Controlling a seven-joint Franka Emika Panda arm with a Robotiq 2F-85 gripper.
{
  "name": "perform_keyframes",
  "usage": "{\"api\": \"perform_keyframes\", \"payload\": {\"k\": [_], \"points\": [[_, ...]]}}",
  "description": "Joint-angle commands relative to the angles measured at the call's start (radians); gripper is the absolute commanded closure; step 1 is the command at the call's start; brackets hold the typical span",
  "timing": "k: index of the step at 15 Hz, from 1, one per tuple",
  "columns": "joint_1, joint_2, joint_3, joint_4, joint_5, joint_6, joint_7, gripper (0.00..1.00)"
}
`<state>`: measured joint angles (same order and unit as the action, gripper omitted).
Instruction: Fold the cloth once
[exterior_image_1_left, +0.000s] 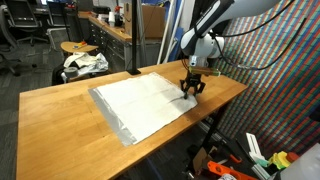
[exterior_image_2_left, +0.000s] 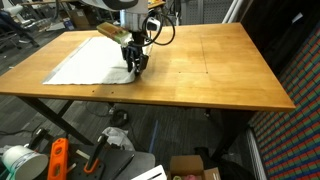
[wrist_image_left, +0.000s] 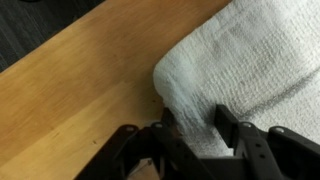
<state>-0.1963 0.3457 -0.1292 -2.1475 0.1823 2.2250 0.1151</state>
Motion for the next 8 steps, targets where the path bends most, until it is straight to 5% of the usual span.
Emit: {"api": "perform_keyframes", "payload": {"k": [1,4,8], "points": [[-0.020,0.027,-0.006,0.039,0.027,-0.019,-0.044,0.20],[-0.042,0.040,-0.009,0.056,0.016,-0.054,-0.093,0.00],[-0.102,0.052,0.001,0.081,0.035,-0.132,-0.281,0.00]]}}
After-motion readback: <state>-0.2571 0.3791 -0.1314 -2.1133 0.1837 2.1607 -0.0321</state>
